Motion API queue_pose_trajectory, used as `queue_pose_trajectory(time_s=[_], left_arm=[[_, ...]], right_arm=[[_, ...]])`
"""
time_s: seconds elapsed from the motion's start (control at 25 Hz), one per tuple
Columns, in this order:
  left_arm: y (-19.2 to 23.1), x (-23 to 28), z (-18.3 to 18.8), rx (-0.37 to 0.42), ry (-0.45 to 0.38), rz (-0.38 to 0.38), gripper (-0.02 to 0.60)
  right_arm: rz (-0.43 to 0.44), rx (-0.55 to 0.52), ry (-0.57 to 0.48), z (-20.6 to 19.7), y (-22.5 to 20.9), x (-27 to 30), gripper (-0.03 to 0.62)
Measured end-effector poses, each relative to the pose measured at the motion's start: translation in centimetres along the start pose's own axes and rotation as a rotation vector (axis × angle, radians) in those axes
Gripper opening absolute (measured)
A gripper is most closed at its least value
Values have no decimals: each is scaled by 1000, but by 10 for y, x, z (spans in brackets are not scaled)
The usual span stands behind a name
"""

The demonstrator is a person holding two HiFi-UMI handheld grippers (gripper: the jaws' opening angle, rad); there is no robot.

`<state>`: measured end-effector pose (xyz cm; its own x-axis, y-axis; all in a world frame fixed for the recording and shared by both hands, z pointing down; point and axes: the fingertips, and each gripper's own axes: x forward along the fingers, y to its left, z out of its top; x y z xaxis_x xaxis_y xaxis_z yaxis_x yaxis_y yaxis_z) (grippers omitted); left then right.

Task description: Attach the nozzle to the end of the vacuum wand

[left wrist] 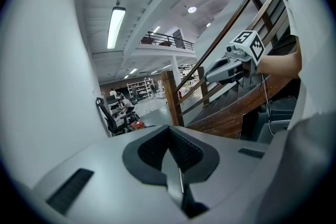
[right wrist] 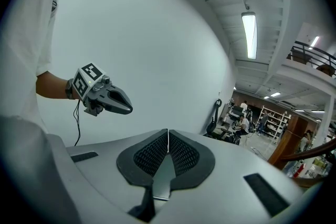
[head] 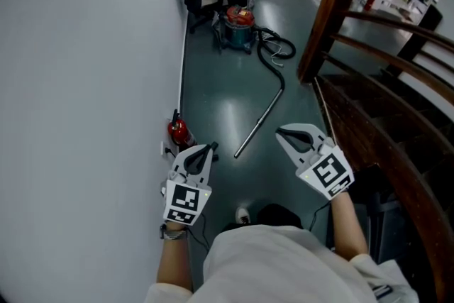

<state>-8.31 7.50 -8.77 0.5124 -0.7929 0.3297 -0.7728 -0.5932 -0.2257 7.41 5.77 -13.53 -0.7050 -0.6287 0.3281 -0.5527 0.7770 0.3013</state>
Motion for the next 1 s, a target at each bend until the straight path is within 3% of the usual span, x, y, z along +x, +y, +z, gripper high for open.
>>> queue_pose_trajectory(time_s=[0.44, 1.0], left_arm=[[13, 25, -4, -8, 23, -1, 0], [31, 72, 0, -21, 45, 31, 0]], right_arm=[[18, 16, -4, -8, -15, 23, 29], [46, 20, -10, -21, -63, 50, 29]])
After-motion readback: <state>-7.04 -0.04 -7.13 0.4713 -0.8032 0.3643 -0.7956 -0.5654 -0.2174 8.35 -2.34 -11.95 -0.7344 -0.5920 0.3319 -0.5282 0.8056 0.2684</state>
